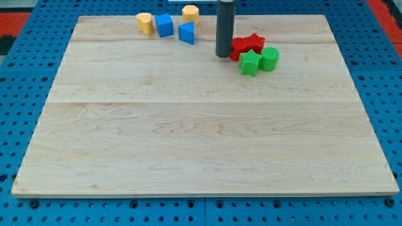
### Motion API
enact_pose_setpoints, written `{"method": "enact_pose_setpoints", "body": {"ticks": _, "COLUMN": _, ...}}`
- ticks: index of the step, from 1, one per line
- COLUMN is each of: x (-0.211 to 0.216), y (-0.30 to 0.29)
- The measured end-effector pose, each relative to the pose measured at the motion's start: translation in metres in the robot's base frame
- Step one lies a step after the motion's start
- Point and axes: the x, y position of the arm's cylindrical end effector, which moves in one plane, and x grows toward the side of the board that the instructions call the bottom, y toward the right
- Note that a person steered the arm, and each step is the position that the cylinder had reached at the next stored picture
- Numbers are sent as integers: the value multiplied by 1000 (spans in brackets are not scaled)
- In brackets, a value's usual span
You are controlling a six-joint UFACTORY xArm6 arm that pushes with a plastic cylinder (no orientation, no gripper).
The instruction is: Move the yellow heart into the red circle
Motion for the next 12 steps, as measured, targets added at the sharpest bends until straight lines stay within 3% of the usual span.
{"method": "enact_pose_setpoints", "body": {"ticks": 1, "x": 0, "y": 0}}
{"method": "enact_pose_setpoints", "body": {"ticks": 2, "x": 2, "y": -38}}
{"method": "enact_pose_setpoints", "body": {"ticks": 3, "x": 2, "y": -137}}
{"method": "enact_pose_setpoints", "body": {"ticks": 6, "x": -13, "y": -185}}
{"method": "enact_pose_setpoints", "body": {"ticks": 7, "x": -16, "y": -260}}
{"method": "enact_pose_setpoints", "body": {"ticks": 8, "x": -67, "y": -286}}
{"method": "enact_pose_setpoints", "body": {"ticks": 9, "x": -121, "y": -286}}
{"method": "enact_pose_setpoints", "body": {"ticks": 11, "x": -116, "y": -155}}
{"method": "enact_pose_setpoints", "body": {"ticks": 12, "x": -120, "y": -142}}
